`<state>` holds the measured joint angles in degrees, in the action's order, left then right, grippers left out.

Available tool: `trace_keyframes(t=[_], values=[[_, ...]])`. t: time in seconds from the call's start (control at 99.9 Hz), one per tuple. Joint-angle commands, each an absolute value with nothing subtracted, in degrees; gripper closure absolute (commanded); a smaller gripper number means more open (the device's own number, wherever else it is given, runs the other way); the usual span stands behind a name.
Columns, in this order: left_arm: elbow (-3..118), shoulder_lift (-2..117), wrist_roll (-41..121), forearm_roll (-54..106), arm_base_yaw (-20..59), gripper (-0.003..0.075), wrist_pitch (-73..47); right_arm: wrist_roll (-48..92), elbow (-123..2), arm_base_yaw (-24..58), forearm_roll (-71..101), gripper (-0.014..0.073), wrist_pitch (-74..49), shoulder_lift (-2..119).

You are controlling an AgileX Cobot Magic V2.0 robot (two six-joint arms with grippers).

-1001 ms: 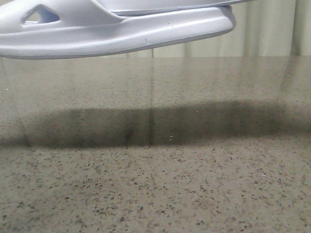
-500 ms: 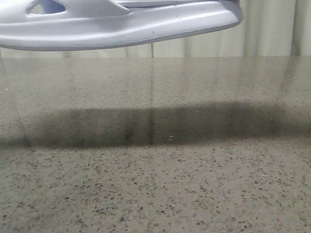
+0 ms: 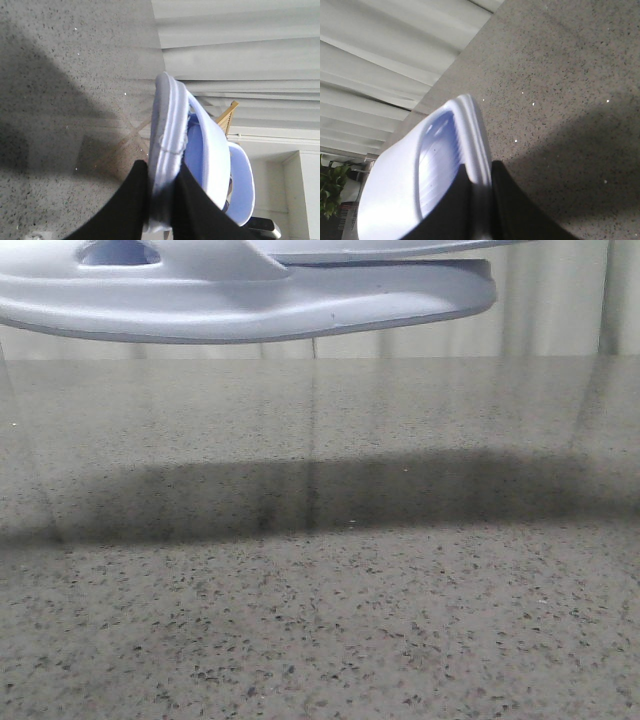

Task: Insert blue slippers together front up
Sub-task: 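Lift the second slipper with the right gripper over the left-held slipper, then lay the right-held slipper onto the left-held one and open right gripper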

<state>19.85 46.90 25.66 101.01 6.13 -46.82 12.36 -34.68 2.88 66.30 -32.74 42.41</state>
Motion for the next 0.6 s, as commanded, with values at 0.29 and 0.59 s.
trace_keyframes(t=[0.29, 0.59], values=[[21.27, 46.84, 25.62, 106.3, 6.34, 0.0704, -55.66, 31.27, -36.06, 3.34, 86.14, 0.0701, -39.82, 53.1], [21.27, 46.84, 25.62, 106.41, 6.34, 0.0704, -55.66, 43.17, -36.06, 9.52, 96.53, 0.0701, -43.15, 58.68]])
